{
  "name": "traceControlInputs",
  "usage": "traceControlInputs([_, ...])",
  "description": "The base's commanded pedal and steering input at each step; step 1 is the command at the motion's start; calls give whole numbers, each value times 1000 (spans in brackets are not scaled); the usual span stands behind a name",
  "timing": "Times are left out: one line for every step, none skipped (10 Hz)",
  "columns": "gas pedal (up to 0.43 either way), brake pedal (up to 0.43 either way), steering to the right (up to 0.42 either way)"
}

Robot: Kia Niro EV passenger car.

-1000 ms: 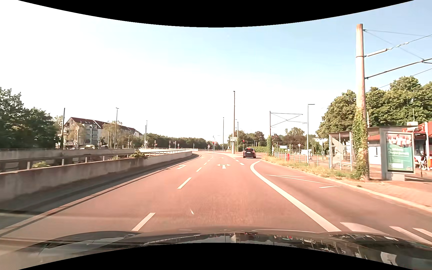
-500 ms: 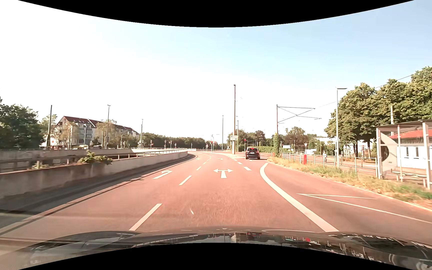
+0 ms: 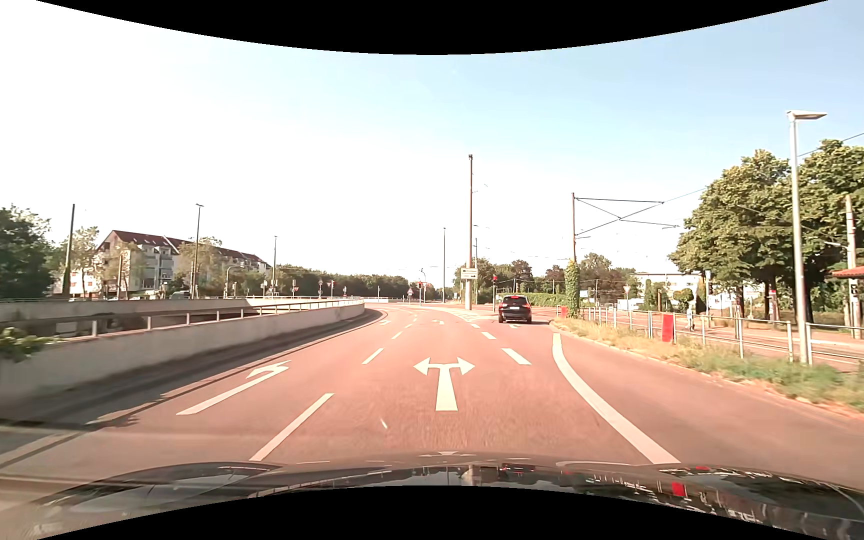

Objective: Follow the waypoints while adhering to traffic rules and regulations

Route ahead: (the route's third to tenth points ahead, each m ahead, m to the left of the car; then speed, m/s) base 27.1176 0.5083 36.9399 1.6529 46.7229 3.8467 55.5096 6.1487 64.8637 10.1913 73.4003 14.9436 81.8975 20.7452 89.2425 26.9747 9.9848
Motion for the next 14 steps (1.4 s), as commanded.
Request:
traceControlInputs([8, 0, 4])
traceControlInputs([8, 0, 4])
traceControlInputs([8, 0, 4])
traceControlInputs([8, 0, 3])
traceControlInputs([8, 0, 2])
traceControlInputs([8, 0, 2])
traceControlInputs([8, 0, 2])
traceControlInputs([8, 0, 2])
traceControlInputs([8, 0, 1])
traceControlInputs([8, 0, 0])
traceControlInputs([8, 0, 0])
traceControlInputs([8, 0, 0])
traceControlInputs([8, 0, 0])
traceControlInputs([8, 0, 0])
